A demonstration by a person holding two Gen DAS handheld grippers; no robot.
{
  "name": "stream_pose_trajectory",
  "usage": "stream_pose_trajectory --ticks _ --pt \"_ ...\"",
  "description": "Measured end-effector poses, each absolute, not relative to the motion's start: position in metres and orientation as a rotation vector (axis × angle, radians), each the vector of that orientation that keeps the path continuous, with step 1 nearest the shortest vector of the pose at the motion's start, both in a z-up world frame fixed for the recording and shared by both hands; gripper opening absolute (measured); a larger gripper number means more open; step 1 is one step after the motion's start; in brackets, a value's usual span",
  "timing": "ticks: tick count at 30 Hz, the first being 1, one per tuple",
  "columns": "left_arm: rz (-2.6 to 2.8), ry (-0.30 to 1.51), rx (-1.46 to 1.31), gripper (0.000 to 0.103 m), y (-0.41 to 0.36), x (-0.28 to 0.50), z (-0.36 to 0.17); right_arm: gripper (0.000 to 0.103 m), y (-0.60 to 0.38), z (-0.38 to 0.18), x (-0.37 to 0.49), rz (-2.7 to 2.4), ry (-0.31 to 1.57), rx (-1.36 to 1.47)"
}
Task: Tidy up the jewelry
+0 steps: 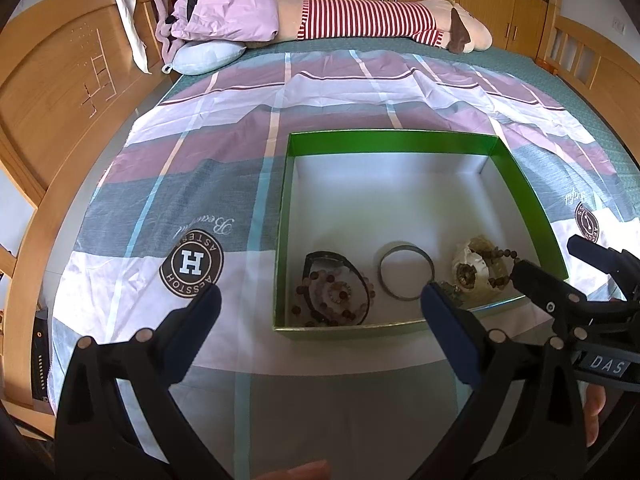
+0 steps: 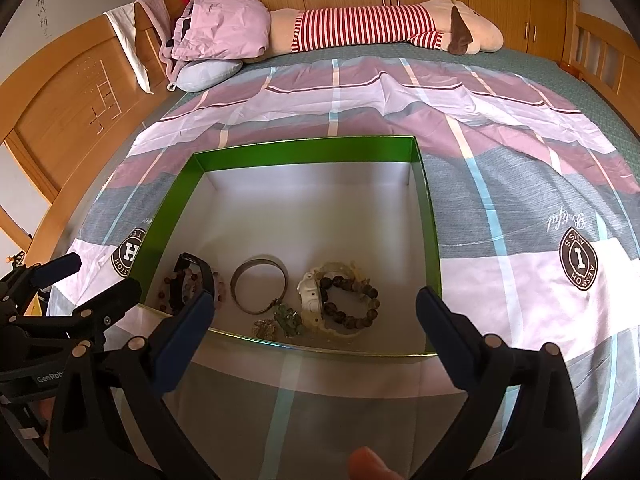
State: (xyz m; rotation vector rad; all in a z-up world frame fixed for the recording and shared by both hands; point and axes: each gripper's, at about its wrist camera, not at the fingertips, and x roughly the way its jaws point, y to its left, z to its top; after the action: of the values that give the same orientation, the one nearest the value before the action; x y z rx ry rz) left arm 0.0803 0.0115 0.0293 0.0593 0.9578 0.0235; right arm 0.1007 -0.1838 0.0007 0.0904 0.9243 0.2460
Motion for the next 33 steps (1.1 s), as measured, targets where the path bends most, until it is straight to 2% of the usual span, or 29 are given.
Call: stream_pose_trajectory --ticks 33 --pt "0.025 0.965 0.072 0.101 0.014 0.0787 0.0245 0.101 -0.184 -0.0003 0.1002 0.247 0.927 0.091"
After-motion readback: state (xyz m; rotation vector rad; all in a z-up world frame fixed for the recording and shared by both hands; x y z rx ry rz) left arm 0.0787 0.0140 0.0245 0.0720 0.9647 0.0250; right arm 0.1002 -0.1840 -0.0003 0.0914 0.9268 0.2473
